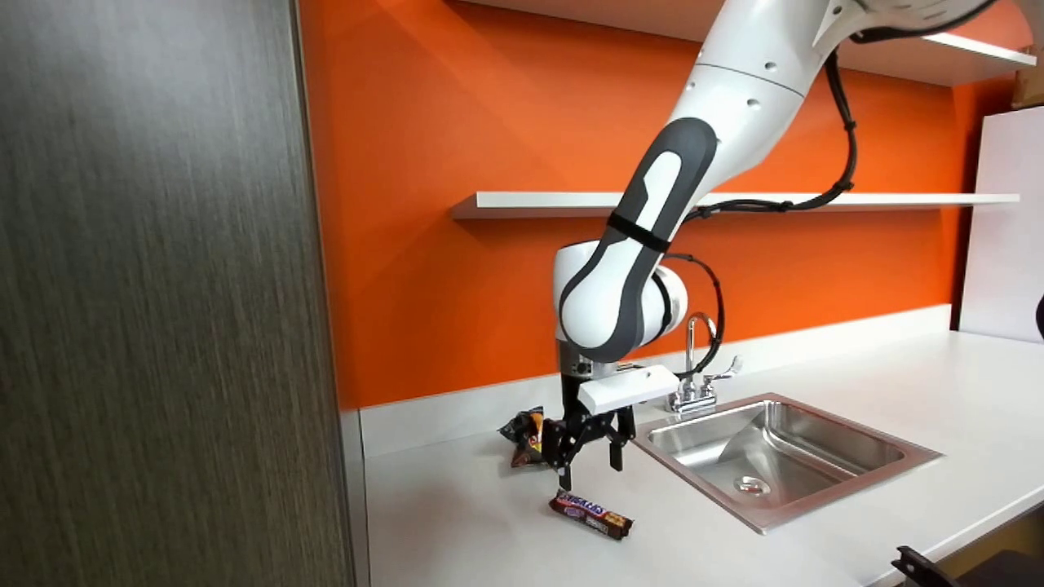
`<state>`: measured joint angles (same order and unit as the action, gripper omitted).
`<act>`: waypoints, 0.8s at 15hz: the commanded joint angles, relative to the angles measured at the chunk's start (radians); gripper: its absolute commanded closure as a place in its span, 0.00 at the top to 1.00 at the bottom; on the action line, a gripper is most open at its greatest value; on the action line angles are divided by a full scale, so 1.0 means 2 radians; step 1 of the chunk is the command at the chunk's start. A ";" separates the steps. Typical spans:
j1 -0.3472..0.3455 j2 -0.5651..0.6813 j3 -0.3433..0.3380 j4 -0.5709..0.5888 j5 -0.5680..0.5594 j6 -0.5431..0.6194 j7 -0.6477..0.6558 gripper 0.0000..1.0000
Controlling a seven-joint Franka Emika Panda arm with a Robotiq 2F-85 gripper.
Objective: Put the sneakers bar on the bottom shelf
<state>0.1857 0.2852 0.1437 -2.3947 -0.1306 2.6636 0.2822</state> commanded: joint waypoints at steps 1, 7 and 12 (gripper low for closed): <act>0.021 0.031 -0.020 0.027 -0.013 0.004 0.004 1.00; 0.022 0.029 -0.020 0.022 0.006 0.001 -0.005 1.00; 0.011 0.029 -0.011 0.019 0.003 0.006 -0.058 1.00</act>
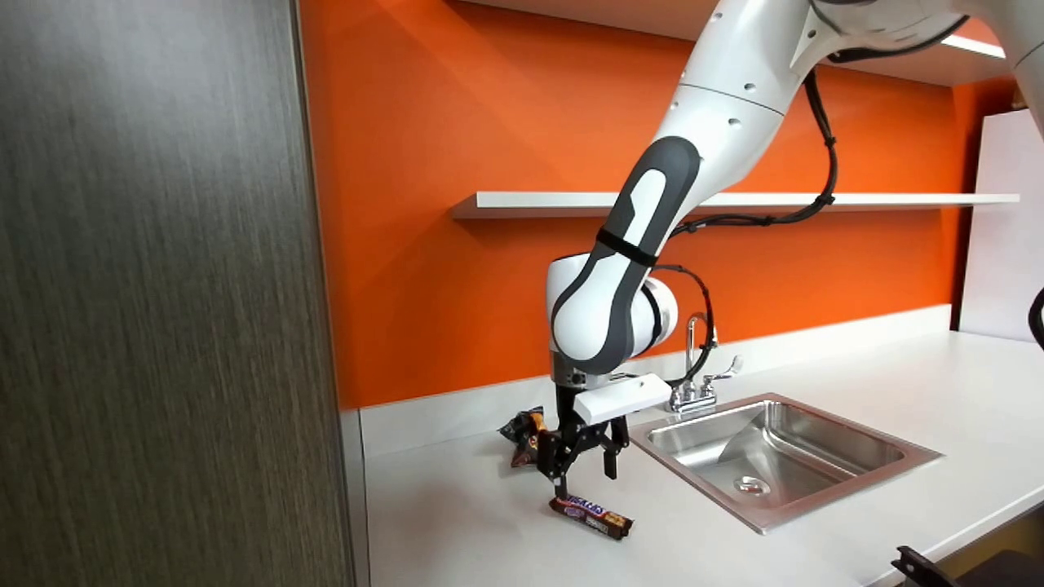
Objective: Put the sneakers bar on the bottom shelf
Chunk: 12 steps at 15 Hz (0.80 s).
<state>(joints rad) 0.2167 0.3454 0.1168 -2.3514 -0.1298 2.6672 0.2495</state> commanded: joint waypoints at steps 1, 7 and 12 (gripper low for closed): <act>-0.005 -0.002 0.003 -0.003 0.000 0.006 -0.058 1.00; -0.012 0.007 0.008 0.000 -0.005 0.000 -0.141 1.00; -0.017 0.013 0.008 0.000 -0.009 0.012 -0.189 1.00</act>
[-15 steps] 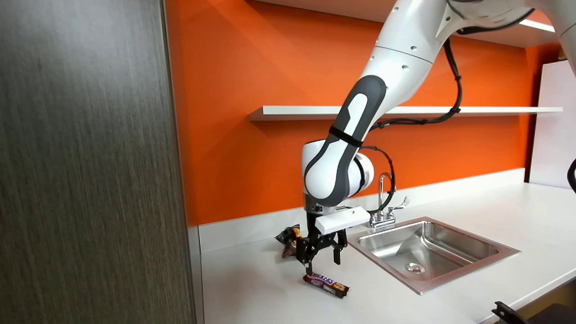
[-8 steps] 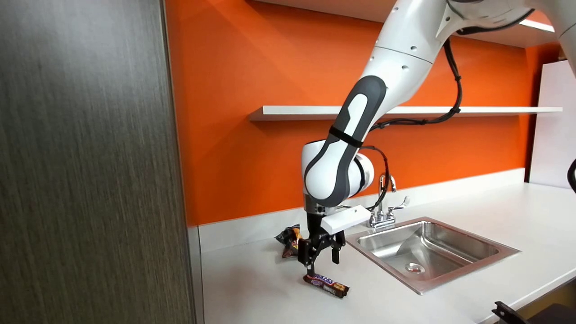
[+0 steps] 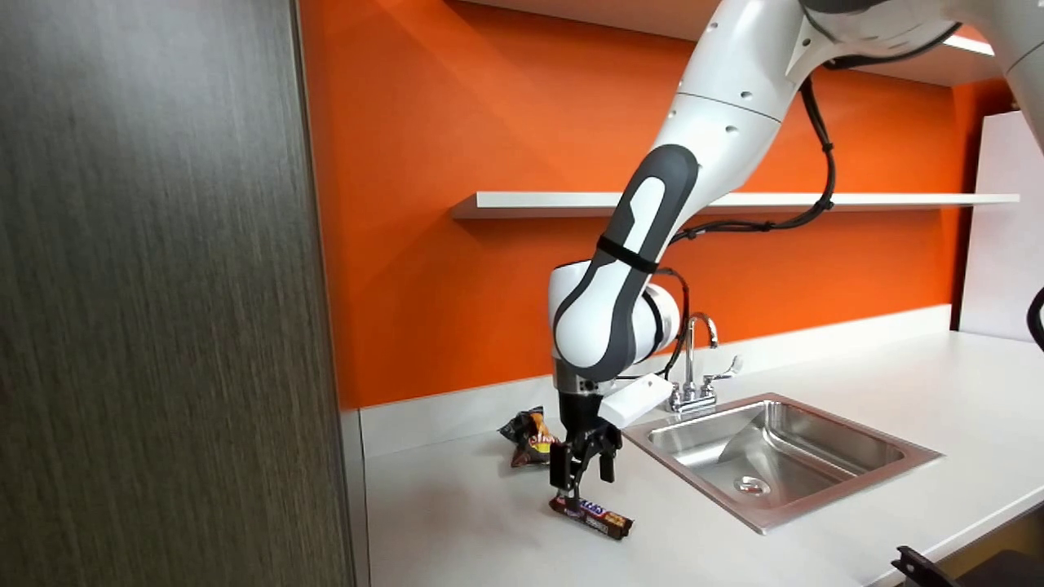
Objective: Put the sneakers bar on the bottom shelf
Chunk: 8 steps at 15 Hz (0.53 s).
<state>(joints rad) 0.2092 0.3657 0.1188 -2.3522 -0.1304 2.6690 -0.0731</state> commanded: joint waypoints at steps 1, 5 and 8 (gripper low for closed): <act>-0.014 0.004 0.007 0.000 -0.009 0.013 -0.033 1.00; -0.014 0.012 0.007 0.001 -0.010 0.037 -0.046 1.00; -0.017 0.019 0.009 0.001 -0.007 0.057 -0.055 1.00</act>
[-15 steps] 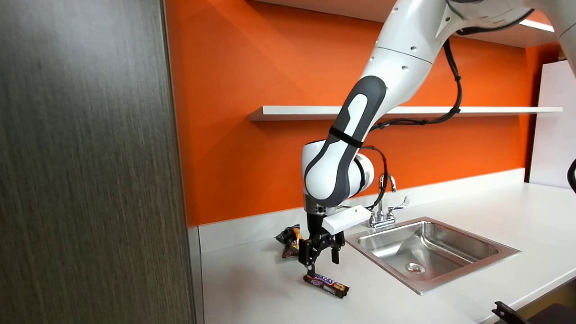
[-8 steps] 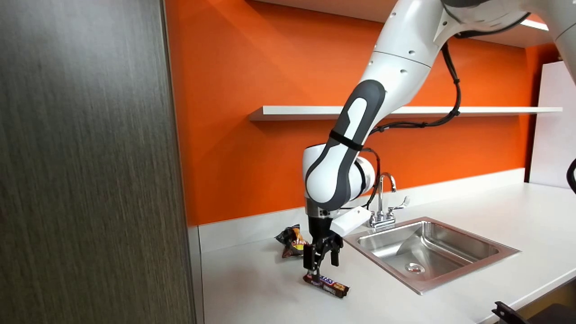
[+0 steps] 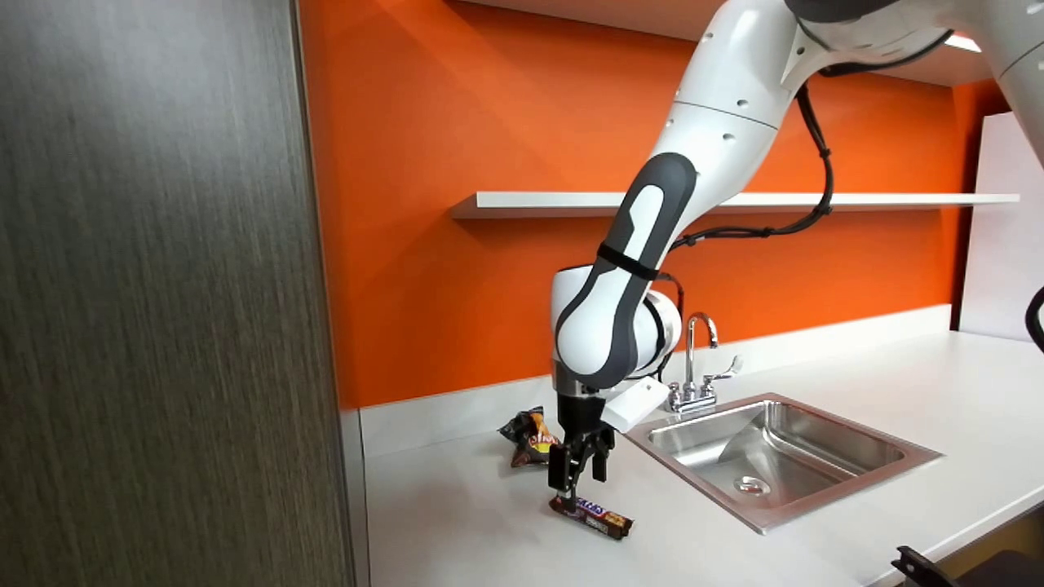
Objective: Put the sneakers bar on the bottom shelf
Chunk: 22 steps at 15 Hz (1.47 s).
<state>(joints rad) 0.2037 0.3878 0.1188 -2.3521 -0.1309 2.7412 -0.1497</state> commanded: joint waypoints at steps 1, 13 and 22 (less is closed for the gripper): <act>-0.014 0.010 0.009 0.001 -0.008 0.026 -0.018 1.00; -0.018 0.029 0.005 0.003 -0.011 0.031 -0.025 1.00; -0.019 0.036 0.004 0.004 -0.011 0.030 -0.022 1.00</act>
<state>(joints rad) 0.1849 0.4543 0.1185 -2.3514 -0.1311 2.7973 -0.1811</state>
